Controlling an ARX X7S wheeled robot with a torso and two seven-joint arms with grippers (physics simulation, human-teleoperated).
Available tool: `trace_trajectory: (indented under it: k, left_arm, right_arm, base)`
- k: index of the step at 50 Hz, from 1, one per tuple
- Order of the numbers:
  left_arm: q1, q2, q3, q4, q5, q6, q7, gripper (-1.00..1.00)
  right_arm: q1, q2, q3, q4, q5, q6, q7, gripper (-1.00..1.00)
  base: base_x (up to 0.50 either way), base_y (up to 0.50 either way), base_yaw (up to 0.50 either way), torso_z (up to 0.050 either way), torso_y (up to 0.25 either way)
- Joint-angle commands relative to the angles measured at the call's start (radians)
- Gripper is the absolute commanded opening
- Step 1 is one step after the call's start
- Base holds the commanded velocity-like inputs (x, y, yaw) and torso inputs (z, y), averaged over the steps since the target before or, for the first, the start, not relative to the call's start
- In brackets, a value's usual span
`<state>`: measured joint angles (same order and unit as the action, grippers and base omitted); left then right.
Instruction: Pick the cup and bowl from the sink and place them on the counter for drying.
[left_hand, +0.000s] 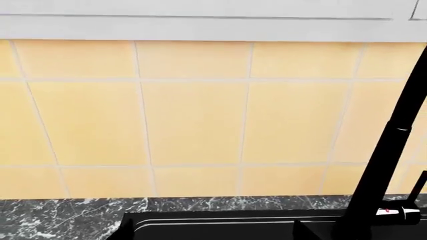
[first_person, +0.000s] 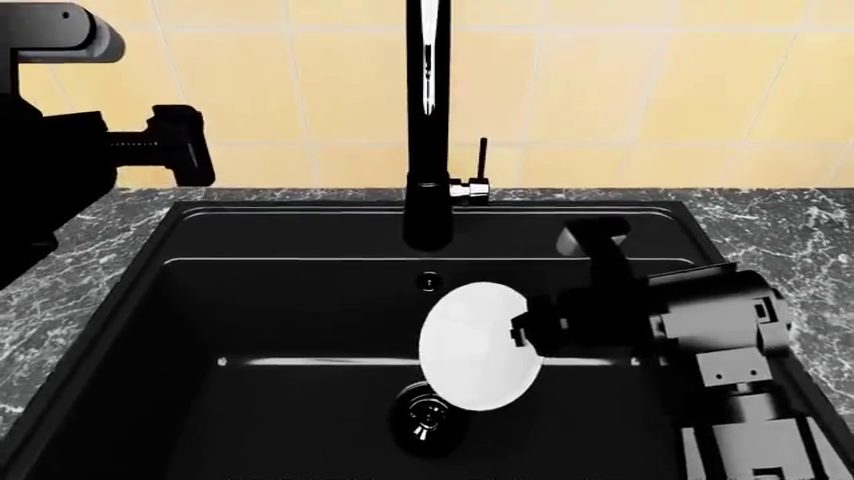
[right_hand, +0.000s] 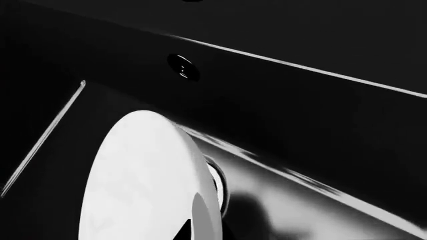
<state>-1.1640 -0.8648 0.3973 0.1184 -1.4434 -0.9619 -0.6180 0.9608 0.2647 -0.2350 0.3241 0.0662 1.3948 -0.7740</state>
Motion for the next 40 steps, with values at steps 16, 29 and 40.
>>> trace_trajectory:
  k: [16,29,40]
  left_arm:
    - [0.012,0.026,-0.013,-0.041,-0.040,0.001,0.028,1.00]
    - [0.022,0.028,-0.016,-0.040,-0.035,0.017,0.024,1.00]
    - [-0.011,0.038,-0.013,-0.027,-0.047,0.004,0.009,1.00]
  right_arm:
    - [0.030,0.029,0.148,-0.176,0.028,0.153,0.017,-1.00]
    - [0.148,0.381,0.168,-0.188,1.096,0.173,0.854,-1.00]
    - [0.083,0.516,0.296,-0.217,1.442,0.155,1.171,-1.00]
  base:
    - [0.00,0.00,0.00,0.000,0.057]
    - [0.00,0.00,0.00,0.000,0.000]
    - [0.00,0.00,0.00,0.000,0.000]
